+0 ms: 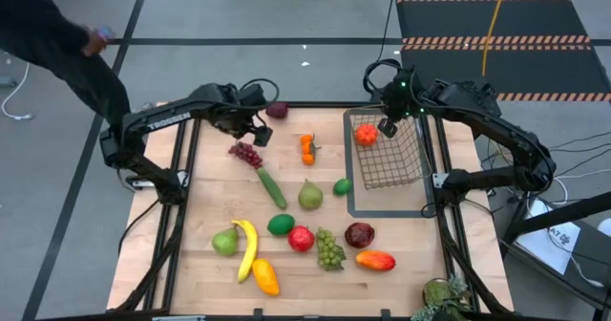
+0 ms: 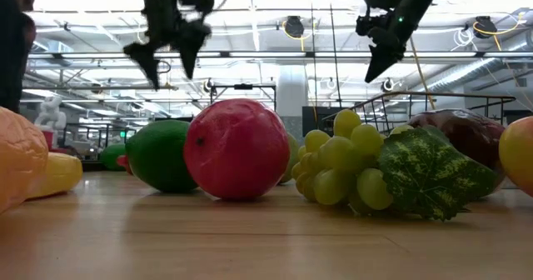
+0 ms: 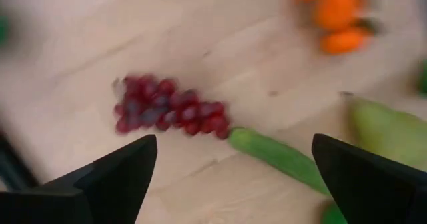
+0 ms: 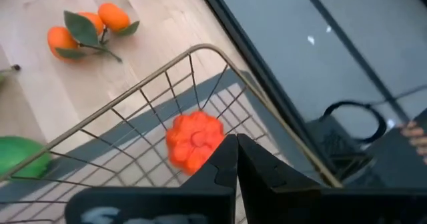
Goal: Build produce basket
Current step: Put the light red apple into the wire basket
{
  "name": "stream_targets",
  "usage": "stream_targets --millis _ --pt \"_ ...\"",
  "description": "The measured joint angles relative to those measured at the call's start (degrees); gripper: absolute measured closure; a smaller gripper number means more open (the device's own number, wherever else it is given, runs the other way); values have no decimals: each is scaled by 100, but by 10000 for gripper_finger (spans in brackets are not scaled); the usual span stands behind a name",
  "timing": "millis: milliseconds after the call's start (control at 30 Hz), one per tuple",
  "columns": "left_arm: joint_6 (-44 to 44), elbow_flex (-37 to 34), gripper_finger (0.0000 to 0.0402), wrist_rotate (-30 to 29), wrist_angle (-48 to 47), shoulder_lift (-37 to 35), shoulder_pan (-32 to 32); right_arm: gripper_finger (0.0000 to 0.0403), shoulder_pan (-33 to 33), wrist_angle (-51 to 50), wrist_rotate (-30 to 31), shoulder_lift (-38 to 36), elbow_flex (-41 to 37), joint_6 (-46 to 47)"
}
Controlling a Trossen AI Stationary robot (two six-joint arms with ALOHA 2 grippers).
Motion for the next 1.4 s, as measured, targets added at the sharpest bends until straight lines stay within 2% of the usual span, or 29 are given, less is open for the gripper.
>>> stream_targets --millis 167,333,500,667,867,1000,1067,1200,1400 --pt "-1114 -697 5 219 -5 29 363 403 -2 106 -107 0 0 -428" --pt "-1937 -1073 5 591 120 15 339 403 -2 6 -422 0 0 -880" --pt "-2304 -1076 5 545 740 6 19 403 -2 -93 -424 0 0 -820" --pt "-2615 -1074 5 620 1542 9 -472 403 -2 58 -424 0 0 -298" --pt "-3192 -1074 5 725 1601 10 -1317 403 -2 57 -417 0 0 527" --pt "-3052 -1074 5 727 1607 10 -1768 403 19 63 -419 0 0 1638" --pt "-2609 -1074 5 799 1702 10 -1992 403 46 45 -458 0 0 2219" --pt "-1245 -1065 5 1296 2119 10 -2583 403 91 22 -1029 0 0 2789" --pt "-796 -1067 5 1189 2073 10 -3279 403 248 -80 -1659 -10 0 3462"
